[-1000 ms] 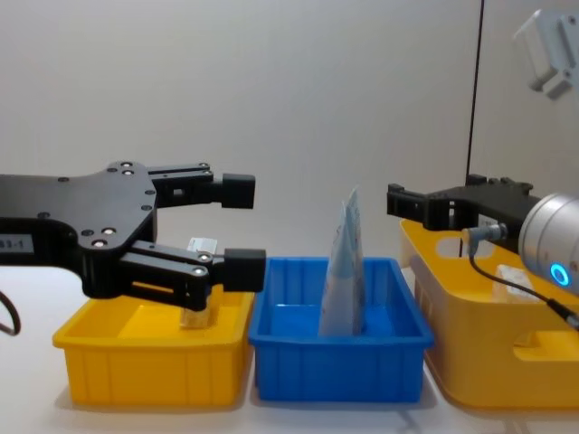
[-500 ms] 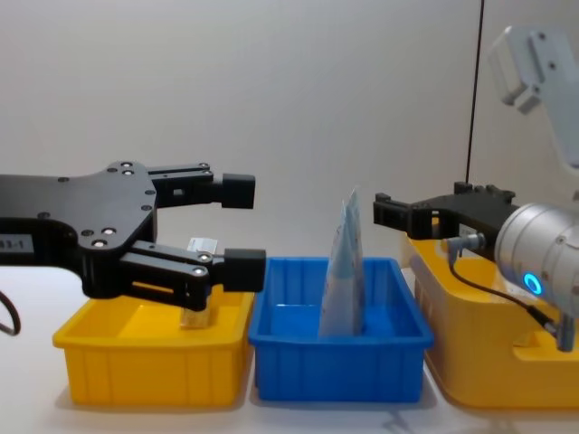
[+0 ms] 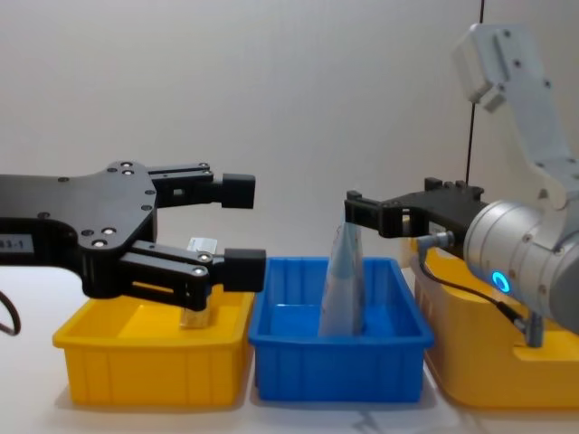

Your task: Bimanual collaborative sorting of washing and personal care products

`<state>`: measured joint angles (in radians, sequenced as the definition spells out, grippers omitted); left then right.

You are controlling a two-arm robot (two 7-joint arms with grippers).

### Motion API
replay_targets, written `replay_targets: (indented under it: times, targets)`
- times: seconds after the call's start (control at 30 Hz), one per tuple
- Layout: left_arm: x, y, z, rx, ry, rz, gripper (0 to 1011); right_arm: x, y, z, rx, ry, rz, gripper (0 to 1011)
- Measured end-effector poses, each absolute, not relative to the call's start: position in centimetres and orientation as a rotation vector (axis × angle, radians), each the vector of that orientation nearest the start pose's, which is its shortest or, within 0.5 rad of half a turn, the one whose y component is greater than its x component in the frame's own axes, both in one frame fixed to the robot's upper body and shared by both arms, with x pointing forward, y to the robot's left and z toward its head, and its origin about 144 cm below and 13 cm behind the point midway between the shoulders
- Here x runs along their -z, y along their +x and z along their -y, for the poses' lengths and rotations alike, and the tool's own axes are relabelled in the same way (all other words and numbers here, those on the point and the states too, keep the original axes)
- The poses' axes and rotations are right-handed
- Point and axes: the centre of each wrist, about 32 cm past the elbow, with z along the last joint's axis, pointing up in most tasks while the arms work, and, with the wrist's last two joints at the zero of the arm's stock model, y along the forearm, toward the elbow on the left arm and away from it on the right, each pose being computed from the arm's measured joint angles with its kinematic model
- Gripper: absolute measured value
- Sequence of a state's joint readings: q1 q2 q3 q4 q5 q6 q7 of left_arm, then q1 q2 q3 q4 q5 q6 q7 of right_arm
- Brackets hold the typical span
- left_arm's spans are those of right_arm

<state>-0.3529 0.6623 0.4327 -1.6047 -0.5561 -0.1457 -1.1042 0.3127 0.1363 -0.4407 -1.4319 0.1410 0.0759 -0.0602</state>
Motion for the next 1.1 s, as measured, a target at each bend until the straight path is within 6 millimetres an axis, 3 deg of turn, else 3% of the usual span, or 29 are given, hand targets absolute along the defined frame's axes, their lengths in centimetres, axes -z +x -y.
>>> replay_targets:
  times: [1.1]
  targets:
    - [-125.3, 51.9, -29.6, -0.101, 0.069, 0.295, 1001, -116.5, 54.3, 11.1, 1.234, -0.095, 0.157, 1003]
